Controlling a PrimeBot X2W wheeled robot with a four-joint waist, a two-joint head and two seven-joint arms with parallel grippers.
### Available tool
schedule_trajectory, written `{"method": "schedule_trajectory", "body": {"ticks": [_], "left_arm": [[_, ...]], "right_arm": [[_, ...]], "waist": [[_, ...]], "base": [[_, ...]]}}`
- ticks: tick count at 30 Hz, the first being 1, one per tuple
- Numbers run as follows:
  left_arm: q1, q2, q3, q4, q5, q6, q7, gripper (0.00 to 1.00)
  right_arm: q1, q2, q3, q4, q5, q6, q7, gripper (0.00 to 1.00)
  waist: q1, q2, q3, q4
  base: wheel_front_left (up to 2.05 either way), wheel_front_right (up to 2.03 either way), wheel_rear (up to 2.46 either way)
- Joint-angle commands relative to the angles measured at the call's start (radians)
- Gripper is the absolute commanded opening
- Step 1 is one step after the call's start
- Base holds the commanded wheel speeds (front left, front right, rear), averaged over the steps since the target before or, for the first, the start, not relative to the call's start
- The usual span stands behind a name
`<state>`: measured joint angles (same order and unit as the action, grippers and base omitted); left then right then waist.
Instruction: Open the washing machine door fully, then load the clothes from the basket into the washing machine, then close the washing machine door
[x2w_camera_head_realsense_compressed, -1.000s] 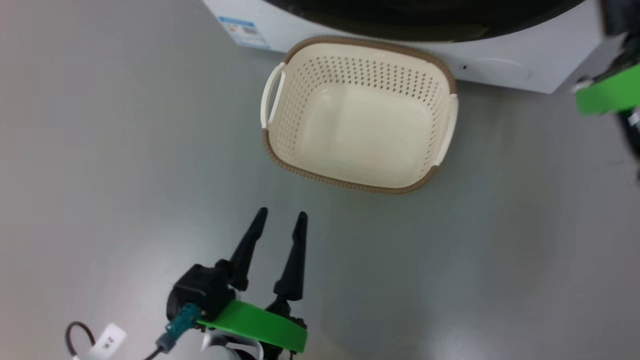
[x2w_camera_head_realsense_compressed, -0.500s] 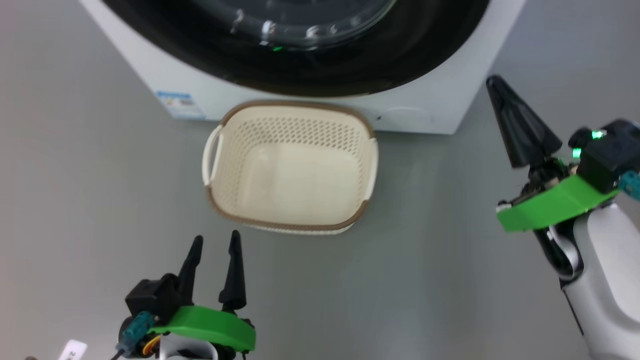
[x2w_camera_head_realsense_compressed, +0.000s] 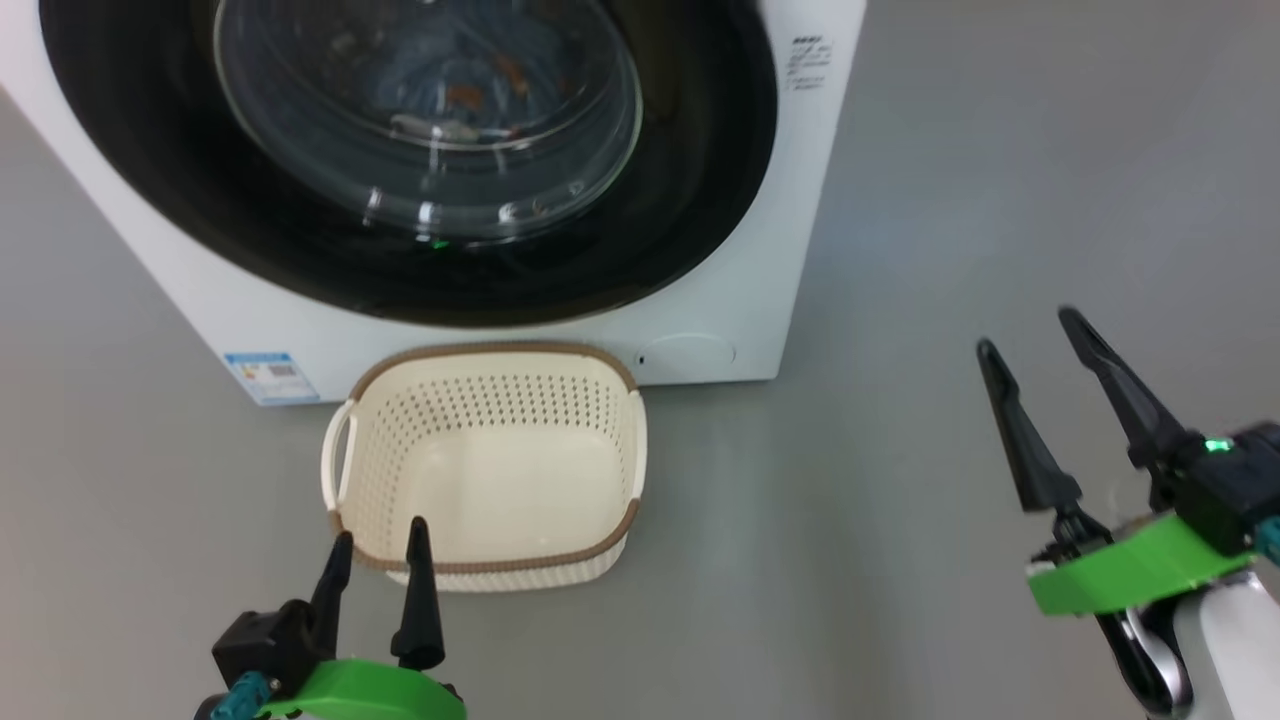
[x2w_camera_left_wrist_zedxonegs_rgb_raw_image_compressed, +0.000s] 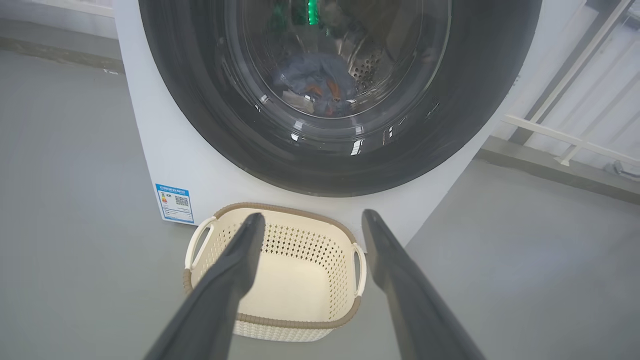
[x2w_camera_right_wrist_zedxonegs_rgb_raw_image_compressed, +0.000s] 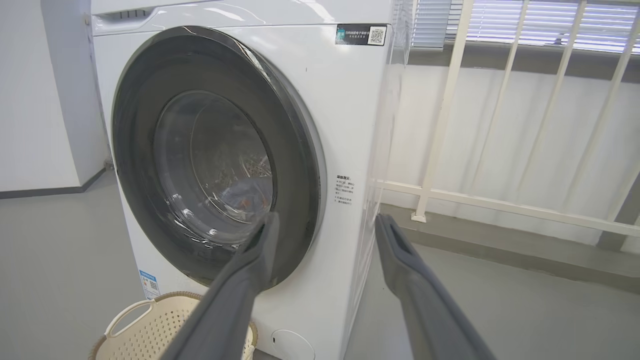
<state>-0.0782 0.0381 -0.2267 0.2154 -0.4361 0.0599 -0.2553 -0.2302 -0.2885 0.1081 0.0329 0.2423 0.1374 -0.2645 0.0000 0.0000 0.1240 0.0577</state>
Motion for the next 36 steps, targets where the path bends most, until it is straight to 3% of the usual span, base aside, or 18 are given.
{"method": "schedule_trajectory", "body": {"ticks": [1, 14, 30, 31, 36], "left_arm": [[-0.008, 0.012, 0.04, -0.016, 0.018, -0.004, -0.006, 1.0], [0.029, 0.012, 0.083, -0.002, 0.069, -0.053, -0.006, 1.0], [0.06, 0.012, 0.13, -0.004, 0.084, -0.069, -0.006, 1.0], [0.076, 0.0, 0.095, 0.017, 0.07, -0.066, 0.0, 0.0], [0.094, -0.008, 0.09, 0.061, 0.057, -0.067, 0.005, 0.0]], "right_arm": [[0.033, -0.001, -0.005, -0.041, -0.012, -0.007, 0.003, 1.0], [0.265, 0.087, -0.171, -0.111, -0.058, -0.007, 0.003, 1.0], [0.305, 0.128, -0.174, -0.097, -0.074, -0.007, 0.003, 1.0], [0.316, 0.139, -0.197, -0.075, -0.065, 0.0, 0.0, 0.0], [0.317, 0.157, -0.189, -0.019, -0.051, 0.0, 0.002, 0.0]], "waist": [[0.0, 0.0, -0.053, -0.046], [0.0, 0.0, -0.098, -0.052], [0.0, 0.0, -0.121, -0.053], [0.0, -0.0001, -0.122, -0.054], [0.0, 0.0, -0.122, -0.054]], "base": [[0.0, 0.0, 0.0], [0.0, 0.0, 0.0], [0.0, 0.0, 0.0], [0.0, 0.0, 0.0], [0.0, 0.0, 0.0]]}}
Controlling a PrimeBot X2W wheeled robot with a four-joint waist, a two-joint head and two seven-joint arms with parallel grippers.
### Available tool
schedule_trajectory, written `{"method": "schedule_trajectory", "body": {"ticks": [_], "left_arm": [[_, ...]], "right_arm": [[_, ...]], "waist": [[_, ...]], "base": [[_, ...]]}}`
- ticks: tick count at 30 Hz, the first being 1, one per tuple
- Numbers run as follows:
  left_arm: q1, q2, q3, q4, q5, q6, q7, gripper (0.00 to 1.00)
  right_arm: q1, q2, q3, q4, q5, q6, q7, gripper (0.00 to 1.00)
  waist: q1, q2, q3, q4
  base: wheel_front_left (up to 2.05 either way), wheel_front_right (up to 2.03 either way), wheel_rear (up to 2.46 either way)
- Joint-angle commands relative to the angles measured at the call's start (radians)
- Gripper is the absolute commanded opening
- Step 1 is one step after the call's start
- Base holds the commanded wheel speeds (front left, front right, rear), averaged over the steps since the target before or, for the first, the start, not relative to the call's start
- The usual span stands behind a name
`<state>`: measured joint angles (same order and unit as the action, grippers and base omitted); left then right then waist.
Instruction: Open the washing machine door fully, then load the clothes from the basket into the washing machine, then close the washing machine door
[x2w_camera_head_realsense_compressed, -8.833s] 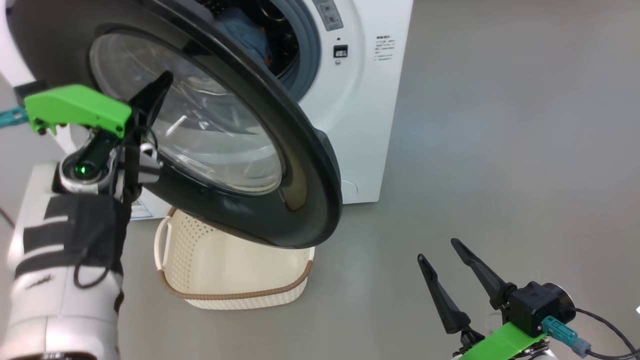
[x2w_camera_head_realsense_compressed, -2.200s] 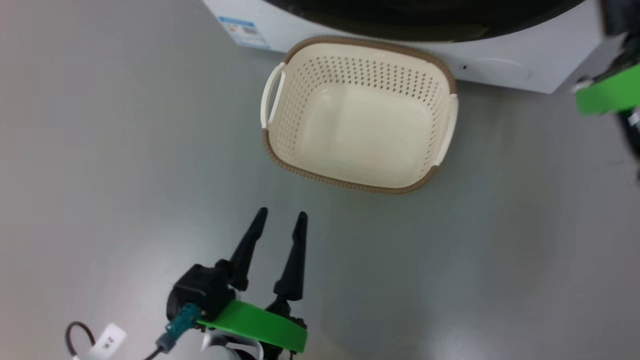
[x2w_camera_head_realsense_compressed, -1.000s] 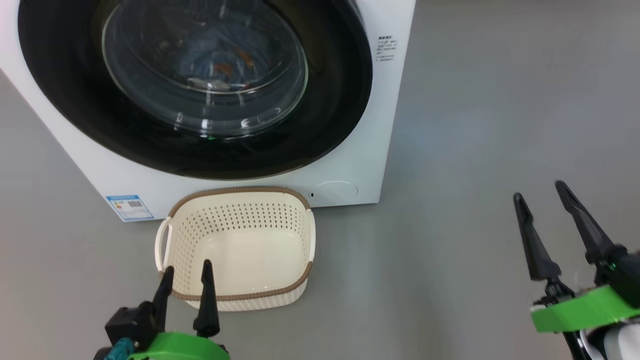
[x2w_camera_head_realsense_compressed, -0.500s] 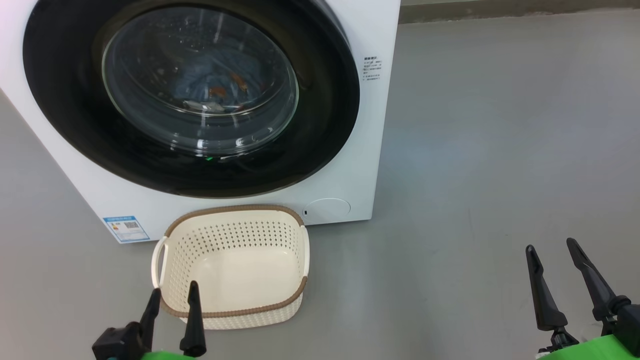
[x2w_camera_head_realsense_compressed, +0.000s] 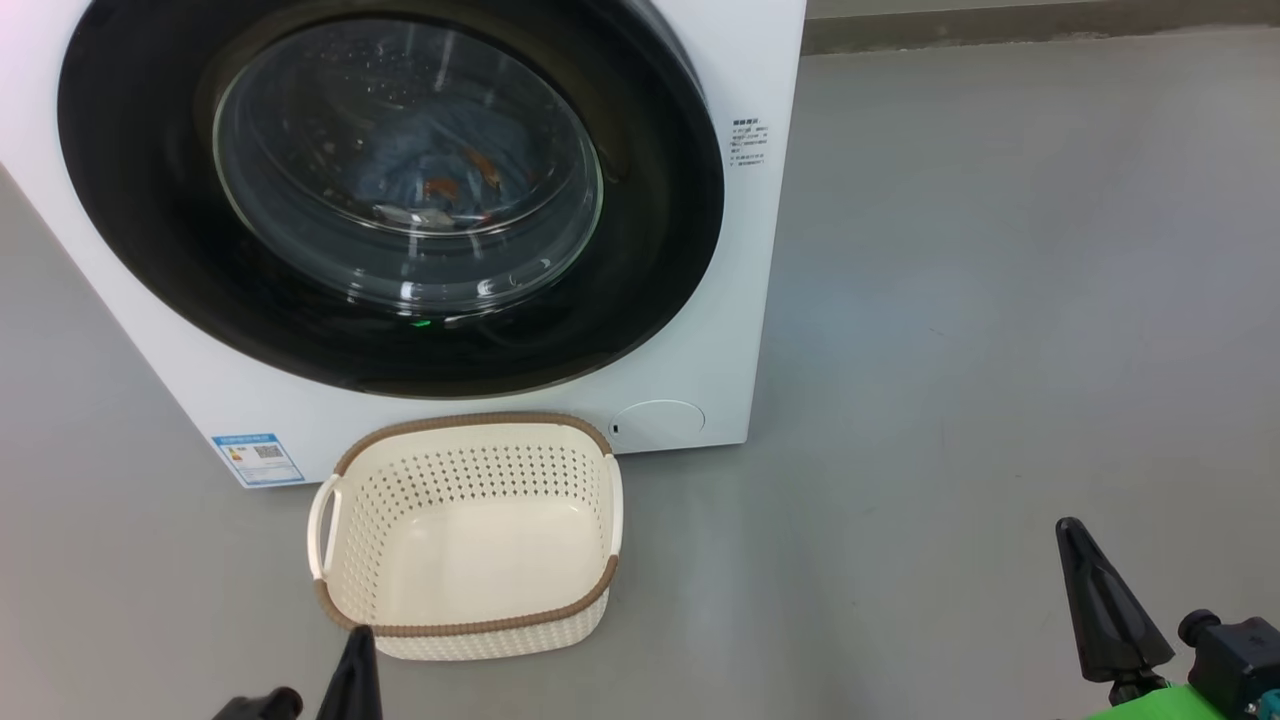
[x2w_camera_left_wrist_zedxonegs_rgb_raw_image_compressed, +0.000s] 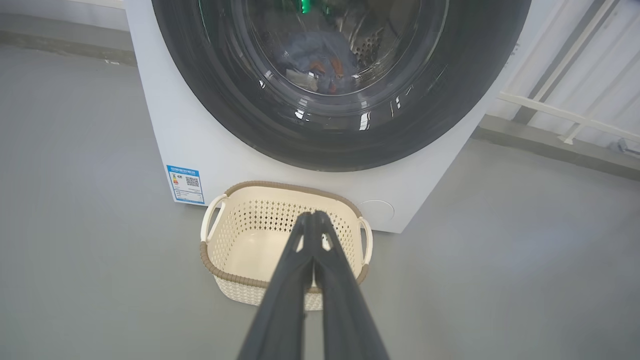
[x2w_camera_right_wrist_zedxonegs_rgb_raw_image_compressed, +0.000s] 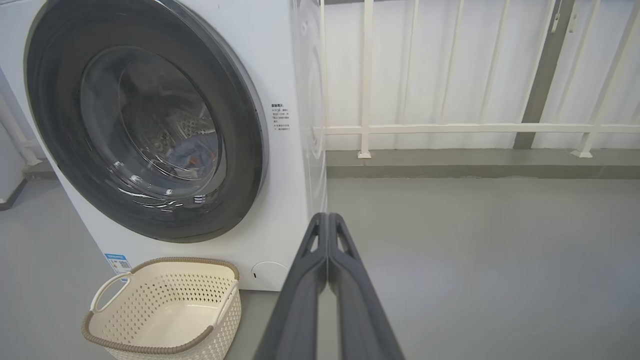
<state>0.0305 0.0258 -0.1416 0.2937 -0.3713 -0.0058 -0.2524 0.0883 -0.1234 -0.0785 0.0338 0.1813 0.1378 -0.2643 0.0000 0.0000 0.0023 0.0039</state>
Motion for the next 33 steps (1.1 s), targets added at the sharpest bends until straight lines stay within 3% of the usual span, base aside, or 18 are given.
{"method": "schedule_trajectory", "body": {"ticks": [1, 6, 10, 33], "left_arm": [[-0.016, 0.005, 0.007, -0.017, -0.017, -0.002, 0.005, 0.0], [-0.02, 0.005, 0.017, -0.02, -0.067, -0.007, 0.02, 0.0], [-0.024, 0.006, 0.025, -0.02, -0.107, -0.011, 0.032, 0.0], [-0.048, 0.01, 0.071, -0.025, -0.335, -0.034, 0.099, 0.0]], "right_arm": [[-0.003, -0.007, -0.002, -0.019, 0.022, 0.0, 0.005, 0.0], [-0.01, -0.007, 0.0, -0.011, 0.083, 0.0, 0.018, 0.0], [-0.016, -0.006, 0.001, -0.002, 0.131, -0.001, 0.028, 0.0], [-0.053, 0.002, 0.005, 0.041, 0.402, -0.002, 0.09, 0.0]], "waist": [[0.0001, 0.0, 0.0, 0.0], [0.0023, 0.0, -0.002, 0.0], [0.0002, 0.0, -0.001, 0.0], [0.0001, 0.0, 0.0, -0.001]], "base": [[0.0, 0.0, 0.0], [0.0, 0.0, 0.0], [0.0, 0.0, 0.0], [0.0, 0.0, 0.0]]}}
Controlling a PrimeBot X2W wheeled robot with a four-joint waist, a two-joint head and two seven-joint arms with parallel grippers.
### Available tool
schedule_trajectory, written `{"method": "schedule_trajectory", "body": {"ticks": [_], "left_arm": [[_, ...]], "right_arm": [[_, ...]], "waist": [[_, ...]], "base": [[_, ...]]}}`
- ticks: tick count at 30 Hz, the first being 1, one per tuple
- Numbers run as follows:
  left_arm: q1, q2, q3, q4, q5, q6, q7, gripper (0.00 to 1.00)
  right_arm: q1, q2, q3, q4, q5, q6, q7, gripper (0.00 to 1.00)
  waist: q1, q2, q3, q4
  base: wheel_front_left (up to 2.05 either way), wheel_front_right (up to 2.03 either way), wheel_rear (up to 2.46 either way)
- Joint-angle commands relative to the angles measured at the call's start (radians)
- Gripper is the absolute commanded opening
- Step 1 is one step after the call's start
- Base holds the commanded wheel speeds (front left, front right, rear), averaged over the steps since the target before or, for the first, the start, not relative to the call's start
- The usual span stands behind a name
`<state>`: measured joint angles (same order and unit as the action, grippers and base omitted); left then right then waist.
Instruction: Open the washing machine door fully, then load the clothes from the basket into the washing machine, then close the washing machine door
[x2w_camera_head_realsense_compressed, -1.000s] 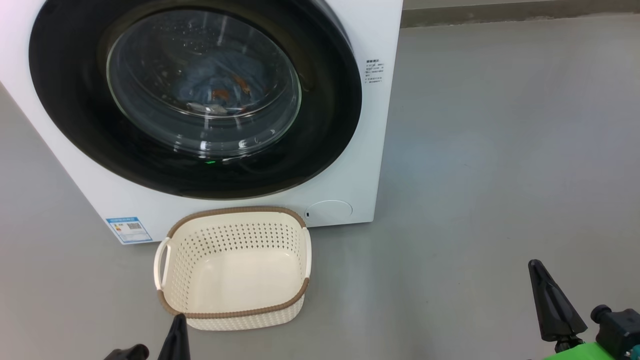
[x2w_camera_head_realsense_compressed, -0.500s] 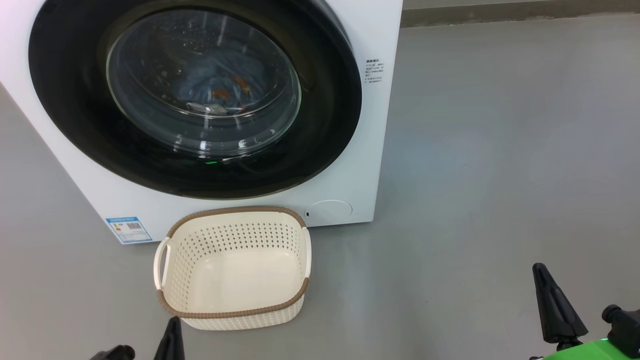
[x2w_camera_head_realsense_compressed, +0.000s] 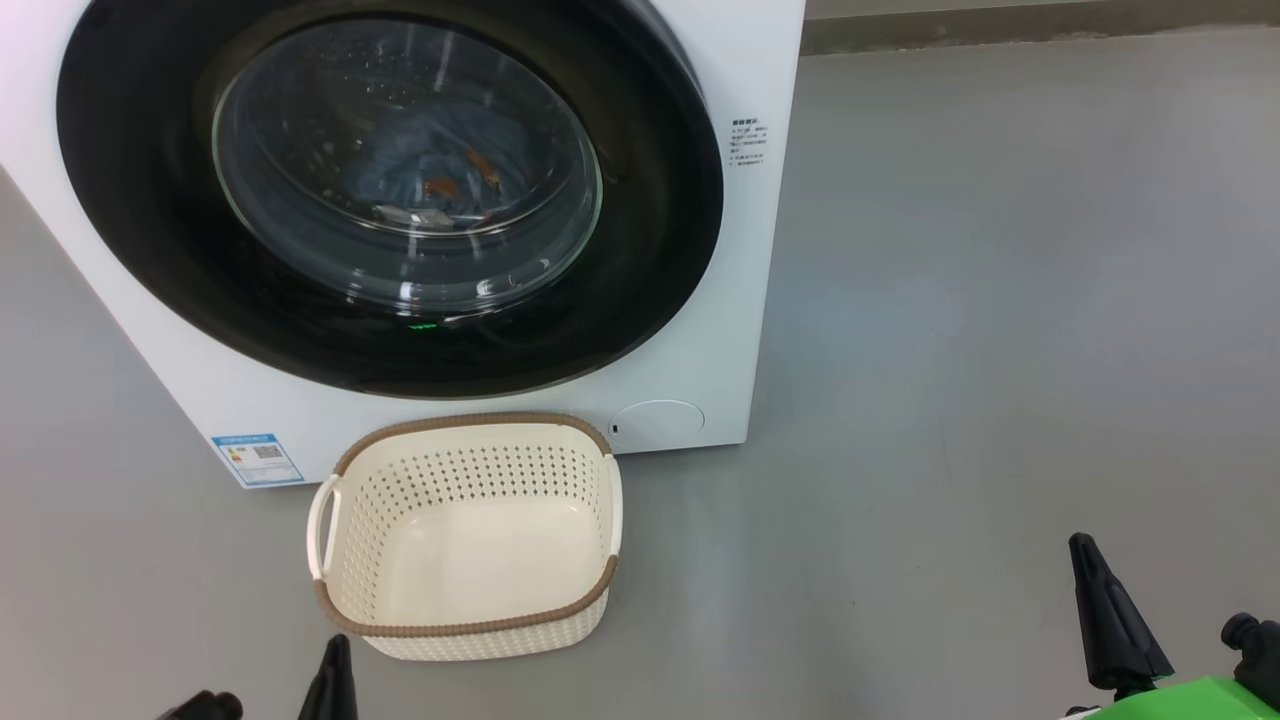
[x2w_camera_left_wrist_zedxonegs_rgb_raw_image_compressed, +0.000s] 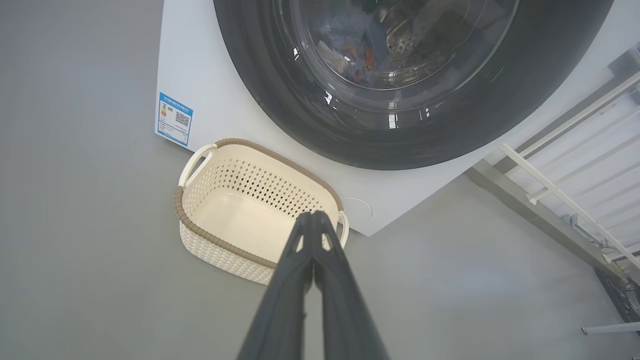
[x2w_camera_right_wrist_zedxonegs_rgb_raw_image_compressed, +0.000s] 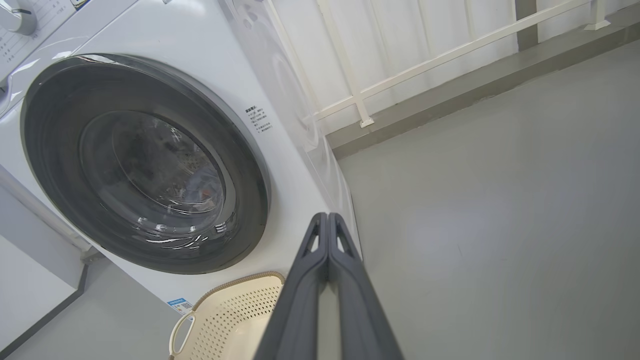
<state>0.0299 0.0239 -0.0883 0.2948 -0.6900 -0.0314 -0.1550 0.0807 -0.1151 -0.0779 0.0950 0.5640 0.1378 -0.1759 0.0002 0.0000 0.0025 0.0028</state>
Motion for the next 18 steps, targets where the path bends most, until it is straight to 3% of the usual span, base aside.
{"method": "schedule_trajectory", "body": {"ticks": [1, 18], "left_arm": [[-0.048, 0.012, 0.02, -0.027, -0.026, -0.01, 0.005, 0.0], [-0.065, 0.015, 0.054, -0.031, -0.195, -0.027, 0.054, 0.0]], "right_arm": [[-0.047, -0.006, 0.004, -0.018, 0.031, -0.002, 0.004, 0.0], [-0.073, 0.002, 0.004, 0.013, 0.229, -0.003, 0.052, 0.0]], "waist": [[-0.0001, 0.0, 0.0, 0.0], [-0.0001, 0.0, 0.0, -0.001]], "base": [[0.0, 0.0, 0.0], [0.0, 0.0, 0.0]]}}
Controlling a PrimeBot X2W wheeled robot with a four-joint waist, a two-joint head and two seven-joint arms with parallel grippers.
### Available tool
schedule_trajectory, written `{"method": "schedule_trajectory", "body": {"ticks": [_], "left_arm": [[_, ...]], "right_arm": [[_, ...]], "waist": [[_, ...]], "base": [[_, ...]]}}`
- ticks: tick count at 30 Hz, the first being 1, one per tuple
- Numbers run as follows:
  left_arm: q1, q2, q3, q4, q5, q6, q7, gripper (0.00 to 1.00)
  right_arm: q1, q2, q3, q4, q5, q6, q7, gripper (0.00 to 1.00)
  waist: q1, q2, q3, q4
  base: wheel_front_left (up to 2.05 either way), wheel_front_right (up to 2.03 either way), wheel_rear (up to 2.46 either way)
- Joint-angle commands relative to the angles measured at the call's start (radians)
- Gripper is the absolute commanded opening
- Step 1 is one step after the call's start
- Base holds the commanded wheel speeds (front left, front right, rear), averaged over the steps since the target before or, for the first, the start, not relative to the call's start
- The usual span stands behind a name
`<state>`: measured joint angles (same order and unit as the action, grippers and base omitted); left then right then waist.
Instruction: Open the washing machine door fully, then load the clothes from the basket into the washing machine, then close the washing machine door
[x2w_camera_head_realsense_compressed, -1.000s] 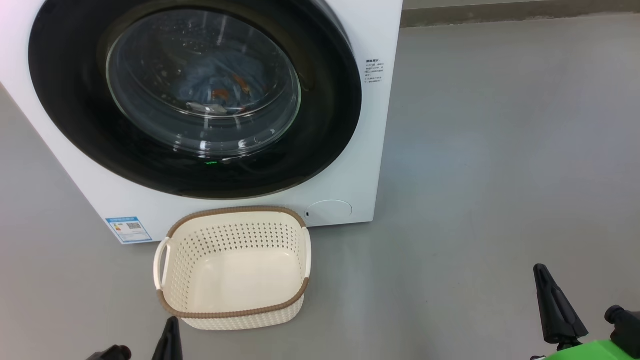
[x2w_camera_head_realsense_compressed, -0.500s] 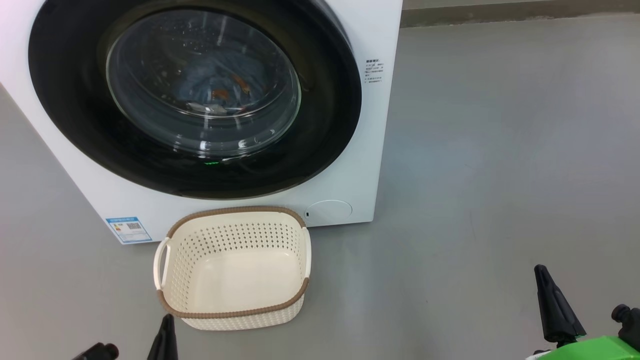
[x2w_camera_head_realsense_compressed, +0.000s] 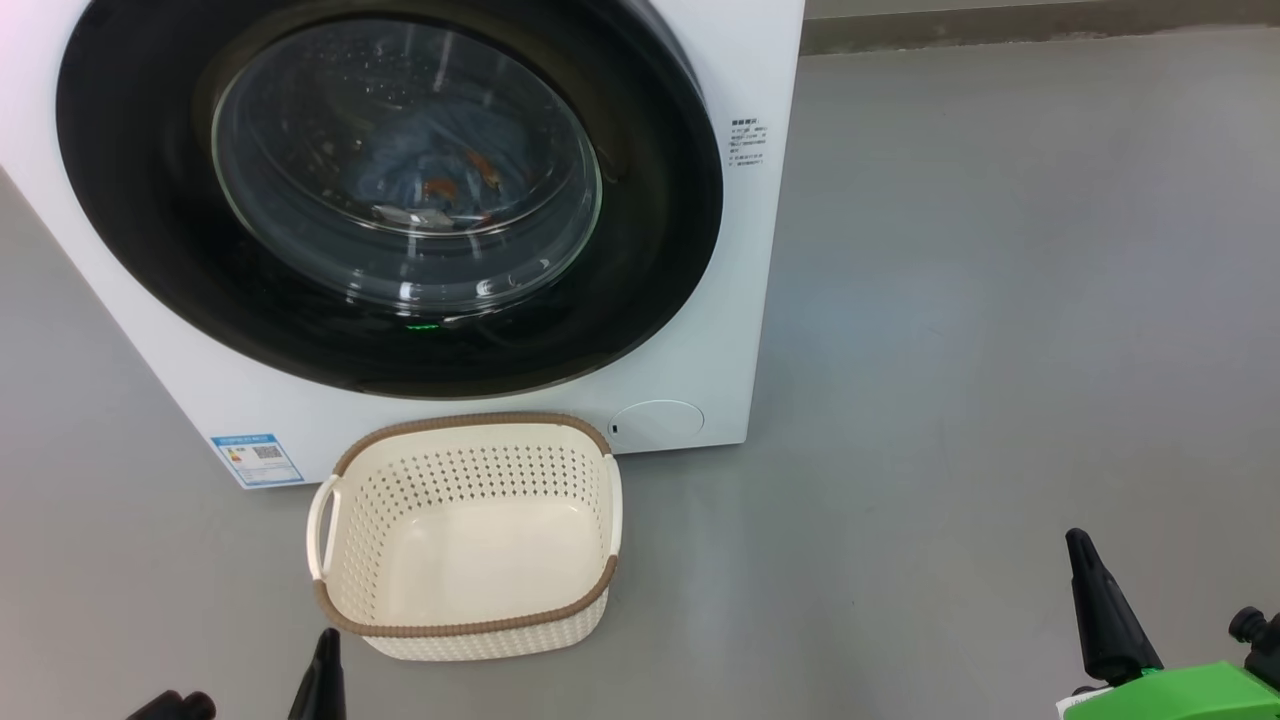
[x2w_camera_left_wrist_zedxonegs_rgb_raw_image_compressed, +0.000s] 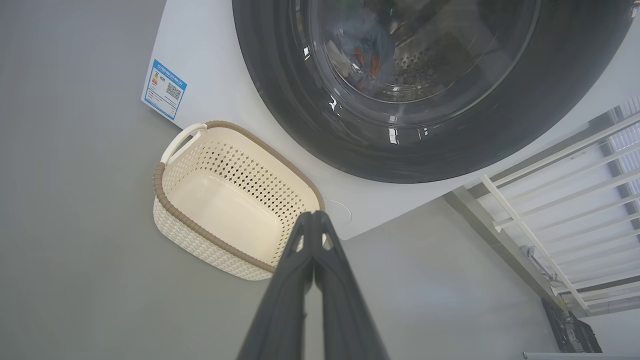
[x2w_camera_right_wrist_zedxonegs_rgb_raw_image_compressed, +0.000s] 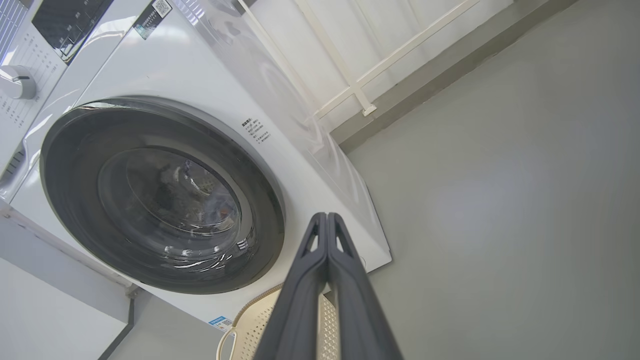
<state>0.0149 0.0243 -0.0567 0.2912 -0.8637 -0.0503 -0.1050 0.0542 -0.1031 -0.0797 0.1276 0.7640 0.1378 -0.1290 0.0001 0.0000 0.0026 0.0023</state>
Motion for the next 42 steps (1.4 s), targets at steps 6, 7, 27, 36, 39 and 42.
{"method": "schedule_trajectory", "body": {"ticks": [6, 7, 27, 36, 39, 42], "left_arm": [[-0.056, 0.015, 0.035, -0.029, -0.081, -0.014, 0.022, 0.0], [-0.057, 0.015, 0.037, -0.029, -0.091, -0.015, 0.025, 0.0], [-0.076, 0.018, 0.075, -0.034, -0.279, -0.034, 0.081, 0.0], [-0.085, 0.02, 0.094, -0.036, -0.369, -0.043, 0.107, 0.0], [-0.088, 0.02, 0.1, -0.037, -0.399, -0.046, 0.116, 0.0], [-0.091, 0.021, 0.106, -0.038, -0.428, -0.049, 0.125, 0.0]], "right_arm": [[-0.056, -0.006, 0.005, -0.008, 0.098, -0.003, 0.023, 0.0], [-0.058, -0.006, 0.004, -0.006, 0.109, -0.003, 0.026, 0.0], [-0.087, 0.006, 0.001, 0.029, 0.327, -0.004, 0.082, 0.0], [-0.101, 0.012, -0.002, 0.045, 0.43, -0.005, 0.109, 0.0], [-0.106, 0.014, -0.002, 0.051, 0.464, -0.005, 0.119, 0.0], [-0.11, 0.016, -0.003, 0.057, 0.499, -0.005, 0.128, 0.0]], "waist": [[-0.0001, 0.0, 0.0, 0.0], [-0.0001, 0.0, 0.0, 0.0], [-0.0001, 0.0, 0.0, -0.001], [-0.0001, 0.0, 0.0, -0.001], [-0.0001, 0.0, 0.0, -0.001], [-0.0001, 0.0, 0.0, -0.001]], "base": [[0.0, 0.0, 0.0], [0.0, 0.0, 0.0], [0.0, 0.0, 0.0], [0.0, 0.0, 0.0], [0.0, 0.0, 0.0], [0.0, 0.0, 0.0]]}}
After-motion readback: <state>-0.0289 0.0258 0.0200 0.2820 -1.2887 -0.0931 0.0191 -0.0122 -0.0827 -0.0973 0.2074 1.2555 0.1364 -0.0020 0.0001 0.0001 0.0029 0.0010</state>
